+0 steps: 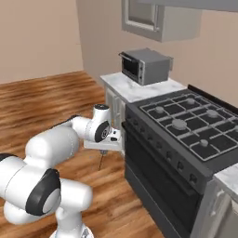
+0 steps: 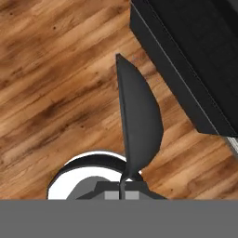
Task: Take the fork and place it on the left side of the plate. Then take the spoon and place it on the right side of the plate. Make sure they're directly next to the plate.
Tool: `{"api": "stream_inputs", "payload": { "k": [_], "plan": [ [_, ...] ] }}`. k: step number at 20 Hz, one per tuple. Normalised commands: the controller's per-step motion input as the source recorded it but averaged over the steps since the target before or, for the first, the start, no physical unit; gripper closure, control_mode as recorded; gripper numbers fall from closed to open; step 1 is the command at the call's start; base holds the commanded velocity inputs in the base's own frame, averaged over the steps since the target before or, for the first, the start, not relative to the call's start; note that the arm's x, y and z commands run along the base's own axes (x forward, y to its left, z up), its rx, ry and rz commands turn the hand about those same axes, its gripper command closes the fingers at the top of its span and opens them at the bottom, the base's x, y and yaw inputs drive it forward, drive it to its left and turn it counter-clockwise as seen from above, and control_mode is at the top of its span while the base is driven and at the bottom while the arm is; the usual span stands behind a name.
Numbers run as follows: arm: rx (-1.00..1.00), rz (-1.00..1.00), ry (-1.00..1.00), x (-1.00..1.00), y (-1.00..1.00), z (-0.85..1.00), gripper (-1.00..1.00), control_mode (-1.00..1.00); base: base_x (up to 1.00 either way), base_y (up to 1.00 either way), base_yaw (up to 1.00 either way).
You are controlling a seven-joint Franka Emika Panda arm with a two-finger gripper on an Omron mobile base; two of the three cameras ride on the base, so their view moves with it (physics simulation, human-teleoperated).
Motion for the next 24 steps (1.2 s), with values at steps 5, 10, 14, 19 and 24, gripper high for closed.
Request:
{"api": "stream_inputs", "payload": {
  "k": [5, 10, 14, 19, 24],
  "plan": [
    [0.00, 0.00, 0.00, 0.00, 0.00, 0.00, 1.00, 1.00, -0.04, 0.00, 1.00],
    [0.00, 0.00, 0.00, 0.00, 0.00, 0.00, 1.00, 1.00, 0.08, 0.00, 0.93],
    [0.00, 0.00, 0.00, 0.00, 0.00, 0.00, 1.00, 1.00, 0.48, 0.00, 0.64],
    [0.00, 0.00, 0.00, 0.00, 0.00, 0.00, 1.00, 1.00, 0.71, -0.11, 0.34],
    [0.00, 0.00, 0.00, 0.00, 0.00, 0.00, 1.00, 1.00, 0.84, -0.31, 0.00]
  ]
}}
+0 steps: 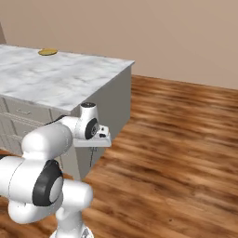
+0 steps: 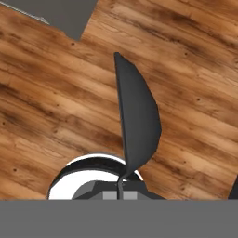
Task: Take the fork and place it on the left side of the plate. Then take the spoon and place it on the right side of the plate. Make sure they're directly next to the plate.
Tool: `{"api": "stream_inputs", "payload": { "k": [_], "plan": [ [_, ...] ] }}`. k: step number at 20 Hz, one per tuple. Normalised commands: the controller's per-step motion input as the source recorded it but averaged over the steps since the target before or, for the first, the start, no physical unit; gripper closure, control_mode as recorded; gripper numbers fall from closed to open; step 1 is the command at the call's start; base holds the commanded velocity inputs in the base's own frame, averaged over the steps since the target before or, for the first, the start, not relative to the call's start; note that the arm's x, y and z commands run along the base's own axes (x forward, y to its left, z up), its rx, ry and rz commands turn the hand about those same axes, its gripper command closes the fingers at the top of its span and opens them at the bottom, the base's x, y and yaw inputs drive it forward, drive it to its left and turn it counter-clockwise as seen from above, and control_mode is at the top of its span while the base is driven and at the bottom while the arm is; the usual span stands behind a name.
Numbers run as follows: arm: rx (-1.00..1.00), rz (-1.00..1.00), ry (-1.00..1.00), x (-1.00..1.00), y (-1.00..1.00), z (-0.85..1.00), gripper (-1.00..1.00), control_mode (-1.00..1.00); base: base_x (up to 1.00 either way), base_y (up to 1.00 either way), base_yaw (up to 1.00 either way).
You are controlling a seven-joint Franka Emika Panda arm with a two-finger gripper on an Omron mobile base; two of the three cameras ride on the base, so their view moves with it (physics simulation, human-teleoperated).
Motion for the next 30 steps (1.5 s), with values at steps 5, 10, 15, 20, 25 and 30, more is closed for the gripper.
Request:
{"api": "stream_inputs", "payload": {
  "k": [5, 10, 15, 20, 25, 30],
  "plan": [
    [0.00, 0.00, 0.00, 0.00, 0.00, 0.00, 1.00, 1.00, 0.89, -0.28, 0.00],
    [0.00, 0.00, 0.00, 0.00, 0.00, 0.00, 1.00, 1.00, 0.89, -0.29, 0.00],
    [0.00, 0.00, 0.00, 0.00, 0.00, 0.00, 1.00, 1.00, 0.88, -0.29, 0.00],
    [0.00, 0.00, 0.00, 0.00, 0.00, 0.00, 1.00, 1.00, 0.89, -0.28, 0.00],
    [0.00, 0.00, 0.00, 0.00, 0.00, 0.00, 1.00, 1.00, 0.90, -0.26, 0.01],
    [0.00, 0.00, 0.00, 0.00, 0.00, 0.00, 1.00, 1.00, 0.90, -0.25, 0.01]
  ]
}}
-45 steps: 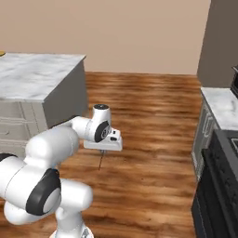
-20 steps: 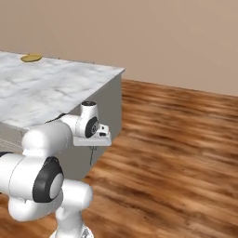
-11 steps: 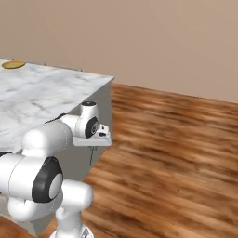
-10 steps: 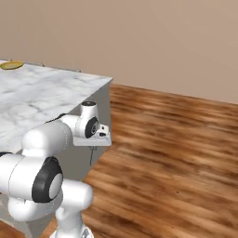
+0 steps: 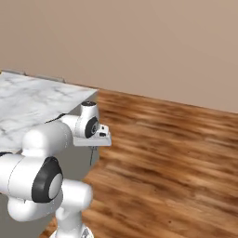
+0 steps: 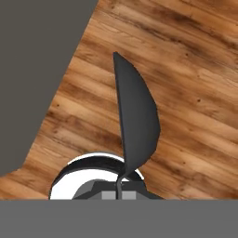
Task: Take the fork and place it on the left side of the plate. Then take the spoon and place it on the right side of the plate. Make sure they're directly next to the plate.
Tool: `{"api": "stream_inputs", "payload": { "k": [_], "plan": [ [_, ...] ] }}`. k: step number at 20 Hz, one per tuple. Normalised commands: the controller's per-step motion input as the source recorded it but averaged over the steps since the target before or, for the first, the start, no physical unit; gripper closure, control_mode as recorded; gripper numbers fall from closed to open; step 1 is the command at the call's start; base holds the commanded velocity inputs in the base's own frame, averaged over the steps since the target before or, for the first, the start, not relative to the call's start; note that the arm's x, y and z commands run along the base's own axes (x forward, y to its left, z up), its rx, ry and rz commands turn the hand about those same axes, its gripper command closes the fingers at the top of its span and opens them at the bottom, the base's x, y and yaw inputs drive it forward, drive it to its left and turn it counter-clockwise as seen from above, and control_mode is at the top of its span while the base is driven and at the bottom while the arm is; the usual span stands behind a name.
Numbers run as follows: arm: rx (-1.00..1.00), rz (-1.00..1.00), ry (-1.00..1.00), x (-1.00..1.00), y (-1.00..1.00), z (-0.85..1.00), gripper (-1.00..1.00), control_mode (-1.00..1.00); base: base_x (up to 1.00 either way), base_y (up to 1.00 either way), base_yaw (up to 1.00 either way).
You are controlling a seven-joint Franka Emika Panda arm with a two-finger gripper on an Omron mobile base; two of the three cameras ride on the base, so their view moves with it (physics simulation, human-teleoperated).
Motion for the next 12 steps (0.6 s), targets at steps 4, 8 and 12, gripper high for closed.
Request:
{"api": "stream_inputs", "payload": {
  "k": [4, 8, 12],
  "plan": [
    [0.00, 0.00, 0.00, 0.00, 0.00, 0.00, 1.00, 1.00, 0.90, -0.25, 0.01],
    [0.00, 0.00, 0.00, 0.00, 0.00, 0.00, 1.00, 1.00, 0.89, -0.25, 0.01],
    [0.00, 0.00, 0.00, 0.00, 0.00, 0.00, 1.00, 1.00, 0.89, -0.22, 0.02]
  ]
}}
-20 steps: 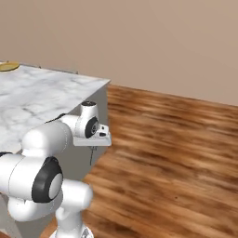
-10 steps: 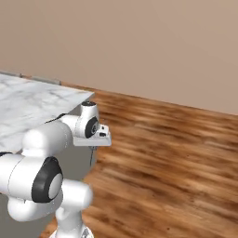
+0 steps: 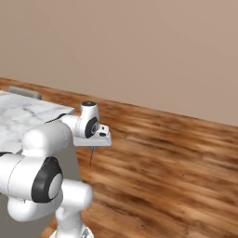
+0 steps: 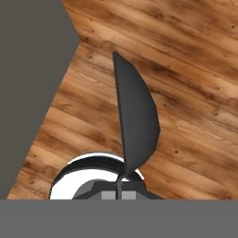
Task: Take the fork and place it on the left side of the plate. Then take the spoon and place it on the right side of the plate. Make sure they're directly next to the plate.
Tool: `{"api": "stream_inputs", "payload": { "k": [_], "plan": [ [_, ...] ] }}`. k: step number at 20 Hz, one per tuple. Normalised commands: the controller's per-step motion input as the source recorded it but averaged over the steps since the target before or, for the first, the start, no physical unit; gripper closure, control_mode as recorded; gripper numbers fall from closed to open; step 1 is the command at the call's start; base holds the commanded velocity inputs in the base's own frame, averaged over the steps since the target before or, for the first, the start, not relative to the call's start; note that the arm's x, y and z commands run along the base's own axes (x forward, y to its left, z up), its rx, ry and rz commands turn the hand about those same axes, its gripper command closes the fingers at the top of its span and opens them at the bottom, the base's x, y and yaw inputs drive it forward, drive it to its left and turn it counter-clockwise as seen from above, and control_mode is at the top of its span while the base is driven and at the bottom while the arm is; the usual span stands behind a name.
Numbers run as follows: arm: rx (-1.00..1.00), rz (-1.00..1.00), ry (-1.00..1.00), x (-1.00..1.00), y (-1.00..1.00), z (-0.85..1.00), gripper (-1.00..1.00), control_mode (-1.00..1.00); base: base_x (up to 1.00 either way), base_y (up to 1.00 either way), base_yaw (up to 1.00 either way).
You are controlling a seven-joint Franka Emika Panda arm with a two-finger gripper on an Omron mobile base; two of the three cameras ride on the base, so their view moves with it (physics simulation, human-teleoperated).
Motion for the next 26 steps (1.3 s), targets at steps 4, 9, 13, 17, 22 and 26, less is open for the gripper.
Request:
{"api": "stream_inputs", "payload": {
  "k": [4, 9, 13, 17, 22, 26],
  "plan": [
    [0.00, 0.00, 0.00, 0.00, 0.00, 0.00, 1.00, 1.00, 0.88, -0.17, 0.04],
    [0.00, 0.00, 0.00, 0.00, 0.00, 0.00, 1.00, 1.00, 0.88, -0.15, 0.06],
    [0.00, 0.00, 0.00, 0.00, 0.00, 0.00, 1.00, 1.00, 0.87, -0.13, 0.09],
    [0.00, 0.00, 0.00, 0.00, 0.00, 0.00, 1.00, 1.00, 0.85, -0.10, 0.13],
    [0.00, 0.00, 0.00, 0.00, 0.00, 0.00, 1.00, 1.00, 0.74, -0.08, 0.31],
    [0.00, 0.00, 0.00, 0.00, 0.00, 0.00, 1.00, 1.00, 0.59, -0.06, 0.45]
  ]
}}
